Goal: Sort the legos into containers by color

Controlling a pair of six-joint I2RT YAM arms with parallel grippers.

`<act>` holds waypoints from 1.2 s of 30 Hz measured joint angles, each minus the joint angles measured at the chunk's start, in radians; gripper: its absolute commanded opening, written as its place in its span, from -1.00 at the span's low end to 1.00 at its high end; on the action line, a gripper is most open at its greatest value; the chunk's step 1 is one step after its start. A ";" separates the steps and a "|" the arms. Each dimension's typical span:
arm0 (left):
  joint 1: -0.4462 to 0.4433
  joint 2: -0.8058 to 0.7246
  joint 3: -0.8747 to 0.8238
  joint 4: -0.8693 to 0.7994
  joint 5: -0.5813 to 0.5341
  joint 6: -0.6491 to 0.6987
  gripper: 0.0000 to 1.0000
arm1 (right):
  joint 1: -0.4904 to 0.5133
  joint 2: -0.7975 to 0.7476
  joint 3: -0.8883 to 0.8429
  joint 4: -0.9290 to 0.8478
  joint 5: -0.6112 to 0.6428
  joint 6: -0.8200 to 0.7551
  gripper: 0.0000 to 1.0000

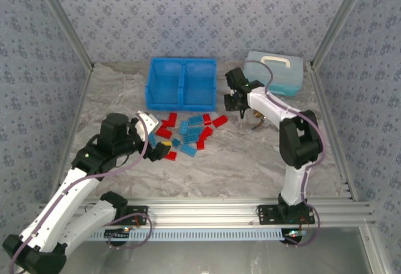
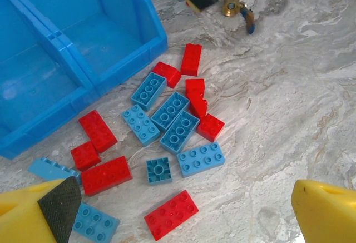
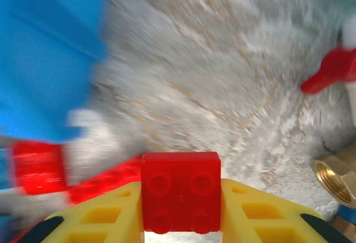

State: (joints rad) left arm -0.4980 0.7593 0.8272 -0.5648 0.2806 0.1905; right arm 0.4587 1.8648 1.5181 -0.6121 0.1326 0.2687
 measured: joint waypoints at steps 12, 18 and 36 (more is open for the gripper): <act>0.000 -0.050 -0.003 0.001 -0.062 0.000 0.98 | 0.185 0.208 0.487 0.029 0.101 0.053 -0.29; 0.000 -0.072 -0.015 0.002 -0.074 -0.004 0.98 | 0.177 0.489 0.717 -0.016 0.123 0.057 -0.29; 0.000 -0.072 -0.023 0.010 -0.090 -0.008 0.98 | 0.180 0.459 0.737 -0.113 0.105 0.064 0.09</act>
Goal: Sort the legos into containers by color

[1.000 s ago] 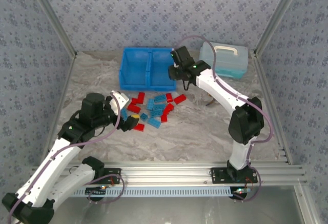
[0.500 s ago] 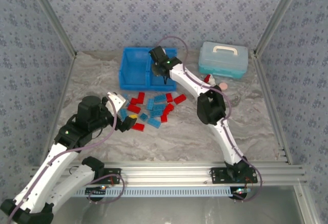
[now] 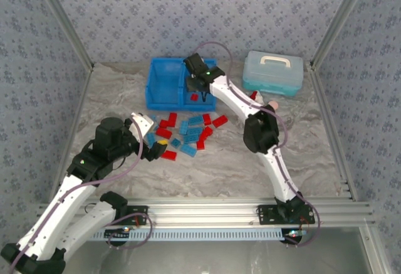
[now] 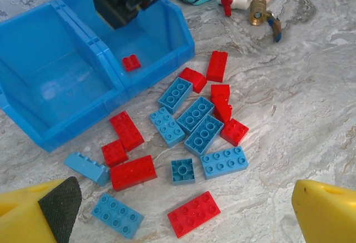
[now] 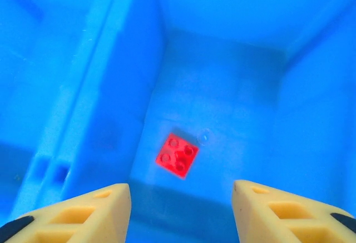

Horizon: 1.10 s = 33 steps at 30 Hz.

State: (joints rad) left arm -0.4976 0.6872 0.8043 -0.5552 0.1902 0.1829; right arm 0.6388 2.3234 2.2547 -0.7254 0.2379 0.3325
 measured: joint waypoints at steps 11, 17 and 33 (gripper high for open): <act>0.000 0.000 -0.008 0.010 0.001 -0.008 0.98 | 0.025 -0.744 -0.827 0.193 0.186 0.277 0.36; 0.000 0.001 -0.008 0.010 0.035 -0.008 0.99 | 0.040 -0.705 -1.020 0.202 0.190 0.512 0.68; 0.000 0.001 -0.009 0.010 0.080 -0.008 0.98 | 0.015 -0.383 -0.971 0.312 0.135 0.615 0.83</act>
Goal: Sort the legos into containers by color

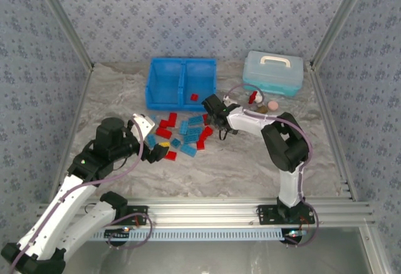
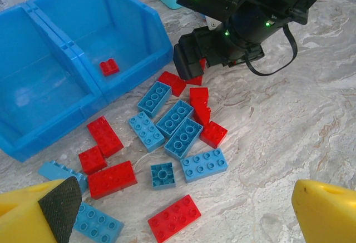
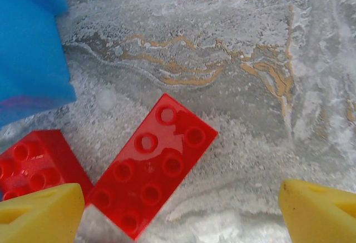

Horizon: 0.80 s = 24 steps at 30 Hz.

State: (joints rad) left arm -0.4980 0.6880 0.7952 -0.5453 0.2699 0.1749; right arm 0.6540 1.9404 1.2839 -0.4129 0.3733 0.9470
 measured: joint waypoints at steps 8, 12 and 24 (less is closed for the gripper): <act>0.000 0.002 0.000 0.000 0.000 0.000 0.99 | -0.045 0.053 0.023 0.037 -0.045 0.022 0.32; 0.000 0.002 0.000 0.000 0.000 0.000 0.99 | -0.047 0.063 0.026 0.032 -0.043 0.029 0.06; 0.000 0.013 0.000 0.000 -0.001 0.000 0.98 | -0.040 -0.100 -0.046 0.002 -0.019 -0.008 -0.32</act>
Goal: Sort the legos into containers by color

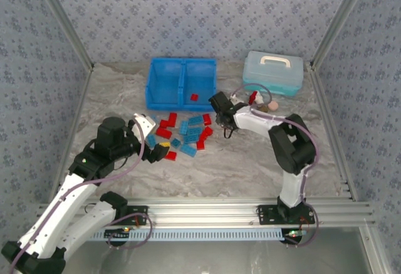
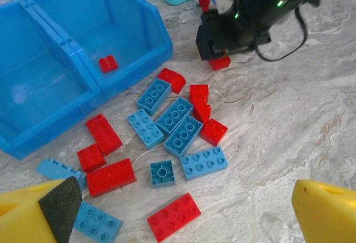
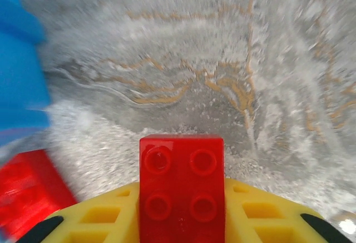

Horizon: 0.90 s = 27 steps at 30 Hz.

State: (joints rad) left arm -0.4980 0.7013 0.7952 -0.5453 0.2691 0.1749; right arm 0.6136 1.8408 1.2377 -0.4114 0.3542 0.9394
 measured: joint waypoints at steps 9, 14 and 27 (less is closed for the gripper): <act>0.000 0.000 0.000 0.000 -0.002 0.000 0.99 | 0.077 -0.101 0.282 -0.003 0.035 -0.230 -0.31; 0.000 0.000 0.000 0.000 -0.012 0.000 0.99 | 0.091 0.074 0.556 0.011 0.042 -0.343 -0.31; 0.000 -0.008 0.000 0.000 -0.032 0.000 0.99 | 0.039 0.571 0.980 -0.094 0.032 -0.431 -0.30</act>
State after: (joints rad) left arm -0.4980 0.6933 0.7952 -0.5453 0.2375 0.1749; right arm 0.6521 2.4115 2.2173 -0.5053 0.3859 0.5079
